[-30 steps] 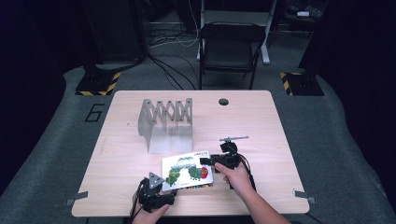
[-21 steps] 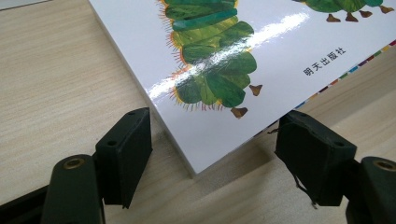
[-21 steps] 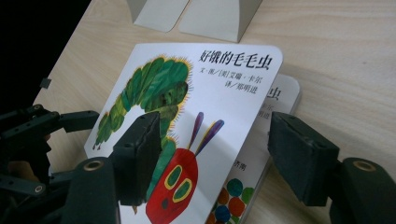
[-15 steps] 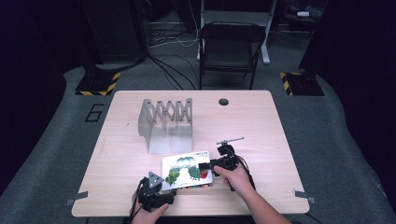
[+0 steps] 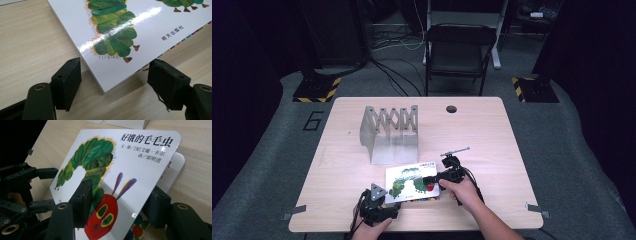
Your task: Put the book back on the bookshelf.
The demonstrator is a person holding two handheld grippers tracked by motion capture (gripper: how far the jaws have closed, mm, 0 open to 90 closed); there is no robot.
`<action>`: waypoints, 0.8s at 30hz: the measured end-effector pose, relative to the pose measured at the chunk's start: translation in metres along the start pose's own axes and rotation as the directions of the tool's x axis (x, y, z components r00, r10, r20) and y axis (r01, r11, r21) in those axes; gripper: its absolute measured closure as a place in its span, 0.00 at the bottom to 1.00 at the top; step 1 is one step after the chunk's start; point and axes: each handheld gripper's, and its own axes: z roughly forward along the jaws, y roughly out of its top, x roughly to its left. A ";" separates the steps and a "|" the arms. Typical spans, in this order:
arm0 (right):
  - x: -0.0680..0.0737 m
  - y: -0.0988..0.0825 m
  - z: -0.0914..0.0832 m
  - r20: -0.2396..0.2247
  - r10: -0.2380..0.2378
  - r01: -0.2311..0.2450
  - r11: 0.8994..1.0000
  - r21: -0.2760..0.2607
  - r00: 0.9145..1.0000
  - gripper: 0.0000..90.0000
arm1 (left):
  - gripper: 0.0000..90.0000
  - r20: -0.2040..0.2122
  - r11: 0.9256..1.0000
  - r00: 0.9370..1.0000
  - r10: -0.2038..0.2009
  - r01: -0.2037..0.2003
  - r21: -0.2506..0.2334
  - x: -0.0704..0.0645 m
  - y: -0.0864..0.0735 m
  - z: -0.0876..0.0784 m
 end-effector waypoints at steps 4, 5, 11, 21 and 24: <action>-0.002 0.000 -0.001 -0.008 -0.020 0.020 1.000 0.004 1.000 0.54 | 0.32 0.037 0.999 0.999 -0.013 0.012 0.035 0.005 0.000 -0.008; -0.002 0.000 -0.002 -0.018 -0.019 0.019 1.000 0.007 1.000 0.55 | 0.32 0.046 0.999 0.999 -0.028 0.027 0.038 0.007 0.001 -0.010; -0.005 0.002 -0.004 -0.046 -0.025 0.025 1.000 0.008 0.999 0.58 | 0.32 0.064 0.999 0.997 -0.050 0.049 0.021 0.017 0.007 -0.018; -0.007 0.002 -0.003 -0.055 -0.058 0.061 0.996 0.058 0.997 0.54 | 0.33 0.092 0.998 0.995 -0.040 0.036 0.043 0.020 0.010 -0.004; -0.008 0.002 -0.003 -0.056 -0.070 0.074 0.995 0.072 0.996 0.55 | 0.33 0.111 0.998 0.993 -0.036 0.031 0.047 0.019 0.012 -0.001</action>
